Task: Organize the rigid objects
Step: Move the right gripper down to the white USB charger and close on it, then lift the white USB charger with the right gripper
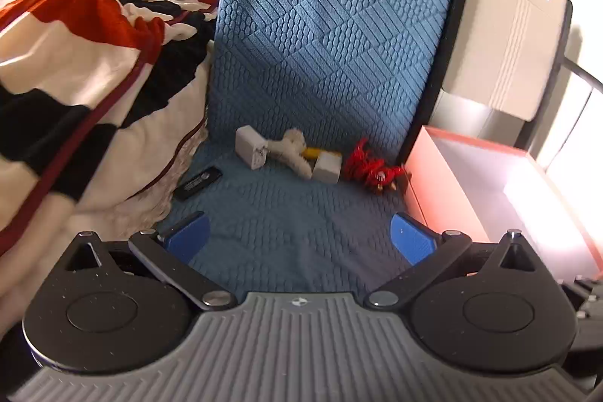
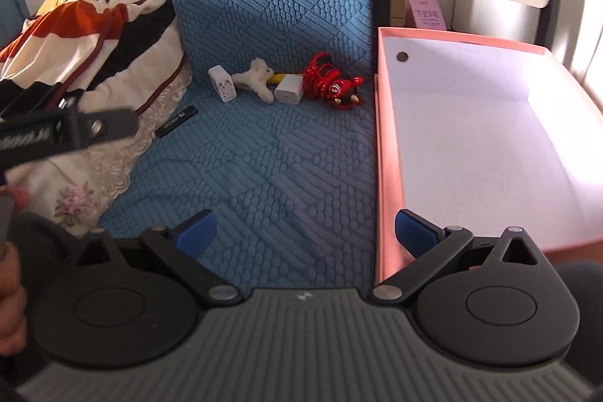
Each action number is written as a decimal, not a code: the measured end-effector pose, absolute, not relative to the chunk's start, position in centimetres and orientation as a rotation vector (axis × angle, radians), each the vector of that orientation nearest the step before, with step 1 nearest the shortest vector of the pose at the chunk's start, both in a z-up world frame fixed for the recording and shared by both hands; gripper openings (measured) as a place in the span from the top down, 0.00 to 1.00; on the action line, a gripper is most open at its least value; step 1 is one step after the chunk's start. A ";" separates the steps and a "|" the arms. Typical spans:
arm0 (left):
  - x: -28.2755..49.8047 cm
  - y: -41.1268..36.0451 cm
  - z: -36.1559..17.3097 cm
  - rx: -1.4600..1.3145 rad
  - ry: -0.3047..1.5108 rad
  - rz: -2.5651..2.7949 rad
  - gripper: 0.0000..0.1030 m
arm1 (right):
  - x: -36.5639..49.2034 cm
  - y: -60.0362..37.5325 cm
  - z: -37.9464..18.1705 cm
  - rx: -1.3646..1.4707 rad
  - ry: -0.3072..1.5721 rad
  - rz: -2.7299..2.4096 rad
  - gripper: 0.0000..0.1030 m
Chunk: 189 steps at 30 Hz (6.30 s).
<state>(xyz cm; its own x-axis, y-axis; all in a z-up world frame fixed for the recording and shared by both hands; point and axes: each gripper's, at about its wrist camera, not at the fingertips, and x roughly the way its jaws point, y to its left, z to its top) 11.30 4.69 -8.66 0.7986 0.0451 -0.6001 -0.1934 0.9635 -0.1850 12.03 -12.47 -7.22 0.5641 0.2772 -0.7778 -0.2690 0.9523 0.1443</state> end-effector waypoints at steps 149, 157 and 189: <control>17.4 10.7 -20.3 -0.591 0.959 0.040 0.69 | 15.2 -7.7 -16.7 -0.149 1.118 0.412 0.55; 17.8 11.0 -20.6 -0.633 0.956 0.011 0.61 | 14.9 -8.1 -17.6 -0.145 1.123 0.421 0.55; 19.9 11.3 -22.2 -0.614 0.963 0.033 0.69 | 15.2 -7.5 -16.4 -0.196 1.058 0.330 0.56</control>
<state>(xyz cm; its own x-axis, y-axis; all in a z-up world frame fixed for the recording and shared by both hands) 19.93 11.30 -22.22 0.5844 -0.2385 -0.7756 -0.2911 0.8305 -0.4748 15.21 -7.54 -16.42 0.4478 0.1714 -0.8776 -0.3574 0.9339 0.0001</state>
